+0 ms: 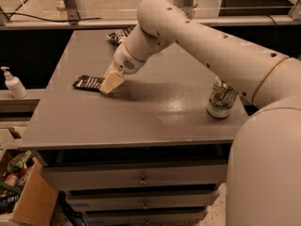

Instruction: Pick rxbar chocolate

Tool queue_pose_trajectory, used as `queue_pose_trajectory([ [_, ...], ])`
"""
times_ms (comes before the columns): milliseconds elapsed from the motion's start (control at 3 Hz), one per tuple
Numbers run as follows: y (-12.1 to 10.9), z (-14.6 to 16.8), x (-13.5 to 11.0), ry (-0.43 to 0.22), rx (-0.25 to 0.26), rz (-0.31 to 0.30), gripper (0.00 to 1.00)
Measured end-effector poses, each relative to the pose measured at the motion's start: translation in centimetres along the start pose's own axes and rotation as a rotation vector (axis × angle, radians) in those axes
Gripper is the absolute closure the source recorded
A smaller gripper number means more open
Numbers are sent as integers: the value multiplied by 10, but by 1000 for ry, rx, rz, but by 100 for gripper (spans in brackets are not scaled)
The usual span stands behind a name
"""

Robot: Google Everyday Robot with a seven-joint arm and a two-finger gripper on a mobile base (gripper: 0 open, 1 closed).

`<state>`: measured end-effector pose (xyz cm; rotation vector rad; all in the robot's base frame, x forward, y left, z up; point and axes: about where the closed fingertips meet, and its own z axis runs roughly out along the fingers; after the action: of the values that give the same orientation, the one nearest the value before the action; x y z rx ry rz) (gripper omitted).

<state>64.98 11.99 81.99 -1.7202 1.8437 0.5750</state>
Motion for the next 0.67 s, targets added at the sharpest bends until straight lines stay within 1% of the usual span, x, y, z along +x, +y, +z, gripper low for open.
queue_pose_trajectory([
  [333,-4,-12,-6,-26,21,1,100],
  [667,-11,-33,-16,-66,59,-1,100],
])
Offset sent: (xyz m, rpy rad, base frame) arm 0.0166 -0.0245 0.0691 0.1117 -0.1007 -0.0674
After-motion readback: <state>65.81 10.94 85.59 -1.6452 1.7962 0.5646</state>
